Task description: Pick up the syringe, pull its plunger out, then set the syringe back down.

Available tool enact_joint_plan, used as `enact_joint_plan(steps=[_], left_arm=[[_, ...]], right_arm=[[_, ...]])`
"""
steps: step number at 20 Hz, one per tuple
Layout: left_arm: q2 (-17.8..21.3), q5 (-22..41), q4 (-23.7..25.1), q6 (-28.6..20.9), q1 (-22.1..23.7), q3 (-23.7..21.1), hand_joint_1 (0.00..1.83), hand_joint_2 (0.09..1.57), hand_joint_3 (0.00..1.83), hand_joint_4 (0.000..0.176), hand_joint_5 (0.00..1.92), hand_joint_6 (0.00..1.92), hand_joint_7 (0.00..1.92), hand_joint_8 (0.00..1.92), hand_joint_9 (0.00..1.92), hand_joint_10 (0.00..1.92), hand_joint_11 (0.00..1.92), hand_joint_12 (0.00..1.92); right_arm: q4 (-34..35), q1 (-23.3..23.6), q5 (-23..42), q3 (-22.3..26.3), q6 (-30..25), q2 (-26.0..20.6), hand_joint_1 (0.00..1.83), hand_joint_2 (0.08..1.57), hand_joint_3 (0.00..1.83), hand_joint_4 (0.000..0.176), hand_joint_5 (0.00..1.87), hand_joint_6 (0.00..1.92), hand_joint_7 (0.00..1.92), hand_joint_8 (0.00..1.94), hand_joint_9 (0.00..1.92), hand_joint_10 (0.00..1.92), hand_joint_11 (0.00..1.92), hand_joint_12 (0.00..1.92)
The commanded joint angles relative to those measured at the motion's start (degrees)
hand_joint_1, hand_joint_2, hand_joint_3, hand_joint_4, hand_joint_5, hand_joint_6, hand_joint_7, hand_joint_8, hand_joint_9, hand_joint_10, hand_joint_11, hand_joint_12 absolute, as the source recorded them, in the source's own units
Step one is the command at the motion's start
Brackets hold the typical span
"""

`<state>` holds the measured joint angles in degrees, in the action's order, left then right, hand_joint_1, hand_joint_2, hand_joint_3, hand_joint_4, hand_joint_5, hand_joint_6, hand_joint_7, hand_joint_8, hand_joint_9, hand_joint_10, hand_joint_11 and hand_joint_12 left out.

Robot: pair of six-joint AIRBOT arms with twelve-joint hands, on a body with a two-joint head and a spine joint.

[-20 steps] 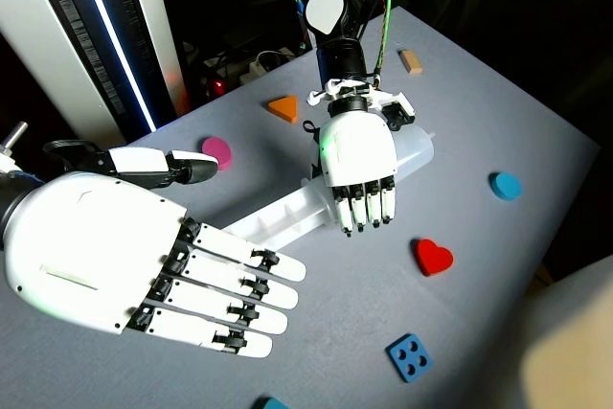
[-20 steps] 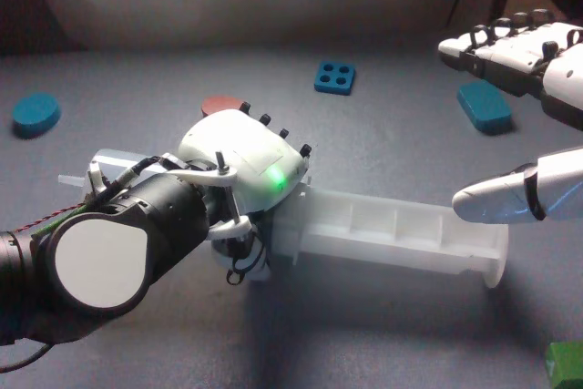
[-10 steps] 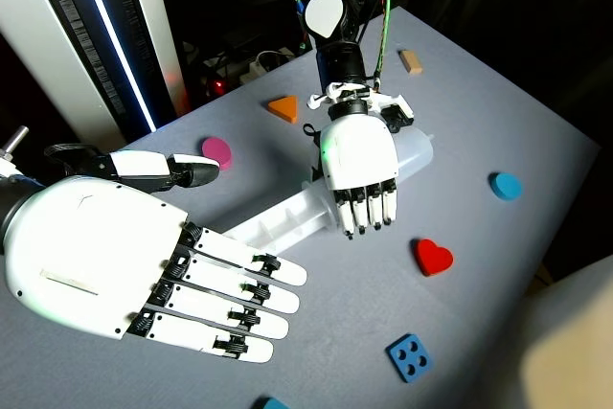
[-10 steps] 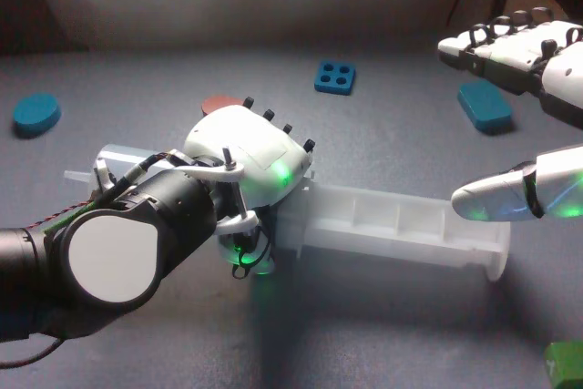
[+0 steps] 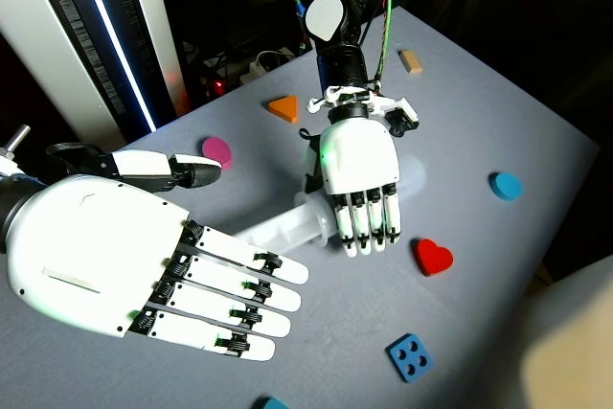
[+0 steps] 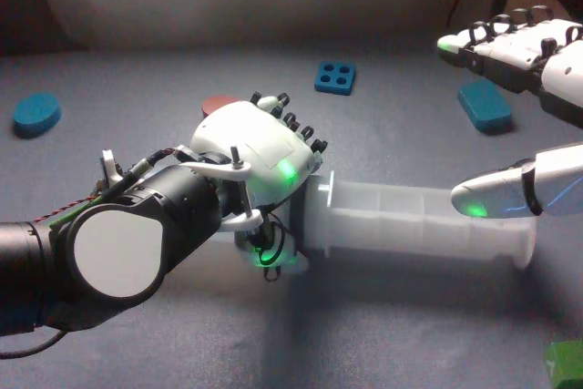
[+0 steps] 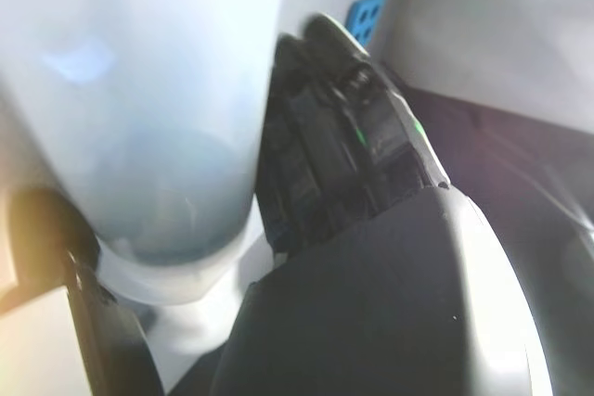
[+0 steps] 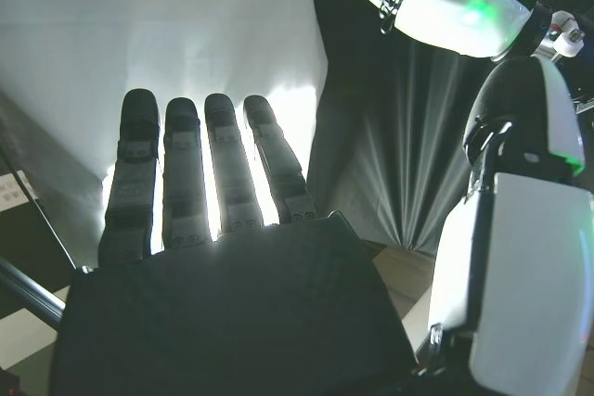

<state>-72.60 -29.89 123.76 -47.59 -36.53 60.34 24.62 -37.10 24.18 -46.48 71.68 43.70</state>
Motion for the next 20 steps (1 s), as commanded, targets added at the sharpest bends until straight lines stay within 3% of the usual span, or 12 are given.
enact_joint_plan(steps=[1, 6, 14, 17, 20], left_arm=[[-0.2, -3.7, 2.9, 0.2, 1.0, 0.0, 0.39, 0.94, 0.00, 0.000, 0.29, 0.00, 0.25, 0.00, 0.20, 0.00, 0.00, 0.65], [0.0, -3.6, 2.9, 0.2, 1.3, -0.5, 0.30, 0.92, 0.00, 0.000, 0.07, 0.00, 0.04, 0.00, 0.00, 0.00, 0.00, 0.17], [2.7, -2.9, 2.9, 0.2, 2.1, -2.6, 0.30, 0.93, 0.00, 0.000, 0.04, 0.00, 0.00, 0.00, 0.00, 0.00, 0.00, 0.15], [5.4, -2.6, 2.9, 0.2, 2.9, -4.7, 0.31, 0.93, 0.00, 0.000, 0.05, 0.00, 0.01, 0.00, 0.00, 0.00, 0.00, 0.24], [7.5, -2.6, 2.9, 0.2, 4.1, -6.1, 0.32, 0.92, 0.00, 0.000, 0.06, 0.00, 0.01, 0.00, 0.00, 0.00, 0.00, 0.24]], right_arm=[[-0.6, 0.2, 6.8, -0.3, -0.2, 0.1, 0.25, 0.88, 0.01, 0.000, 0.01, 0.00, 0.02, 0.00, 0.02, 0.00, 0.00, 0.31], [-0.6, 0.1, 7.0, -0.4, -0.2, 0.2, 0.29, 0.86, 0.00, 0.000, 0.01, 0.00, 0.02, 0.00, 0.03, 0.00, 0.00, 0.29], [-0.6, 0.0, 7.0, -0.5, -0.2, 0.2, 0.29, 0.85, 0.00, 0.000, 0.01, 0.00, 0.02, 0.00, 0.03, 0.00, 0.00, 0.27], [-0.6, 0.0, 7.0, -0.5, -0.2, 0.2, 0.29, 0.86, 0.00, 0.000, 0.00, 0.00, 0.01, 0.00, 0.00, 0.00, 0.00, 0.16], [-0.6, 0.0, 7.0, -0.5, -0.2, 0.2, 0.29, 0.86, 0.00, 0.000, 0.02, 0.00, 0.02, 0.00, 0.01, 0.00, 0.00, 0.24]])
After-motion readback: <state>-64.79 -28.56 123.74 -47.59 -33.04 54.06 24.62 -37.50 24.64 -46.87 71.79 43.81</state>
